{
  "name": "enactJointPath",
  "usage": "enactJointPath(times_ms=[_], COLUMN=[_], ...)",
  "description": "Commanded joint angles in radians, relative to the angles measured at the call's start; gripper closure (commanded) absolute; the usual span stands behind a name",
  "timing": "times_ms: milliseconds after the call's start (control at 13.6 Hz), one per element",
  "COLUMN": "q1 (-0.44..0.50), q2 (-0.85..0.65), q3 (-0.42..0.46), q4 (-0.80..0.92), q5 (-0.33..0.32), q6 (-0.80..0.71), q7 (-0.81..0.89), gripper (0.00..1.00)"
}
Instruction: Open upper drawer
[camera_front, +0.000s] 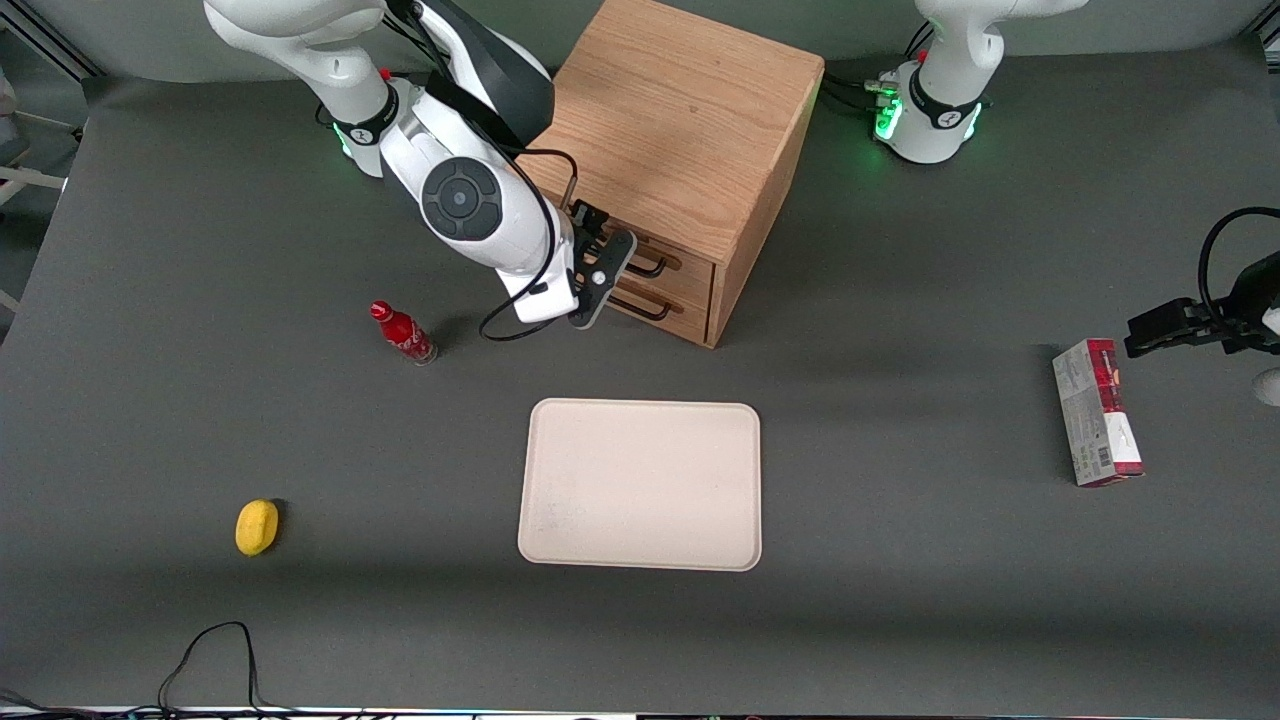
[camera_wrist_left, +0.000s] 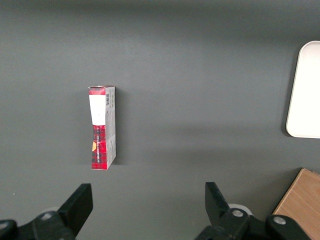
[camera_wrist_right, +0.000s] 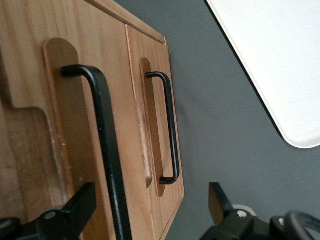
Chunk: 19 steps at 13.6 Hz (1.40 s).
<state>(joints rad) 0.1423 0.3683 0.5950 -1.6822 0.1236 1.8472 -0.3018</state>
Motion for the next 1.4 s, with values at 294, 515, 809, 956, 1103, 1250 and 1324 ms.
enactJointPath(times_ms=[294,515,809,956,1103,1250,1324], q1=[-0.001,-0.003,-0.004,-0.004,-0.004,-0.004,-0.004], q2=[0.06,0.115,0.196,0.224,0.245,0.254,0.255], q3=[0.0,-0.017,-0.124,-0.165,-0.19,-0.213,-0.219], q4=[0.022,0.123,0.295,0.331,0.364,0.389,0.398], q5=[-0.097,-0.151,-0.151,-0.151,-0.151,-0.151,-0.151], q6=[0.046,0.035,-0.066,-0.071,-0.071,-0.071,-0.071], q7=[-0.027,-0.094,-0.239,-0.296,-0.327,-0.344,-0.346], gripper=[0.0,0.0,0.0,0.0,0.0,0.0,0.0])
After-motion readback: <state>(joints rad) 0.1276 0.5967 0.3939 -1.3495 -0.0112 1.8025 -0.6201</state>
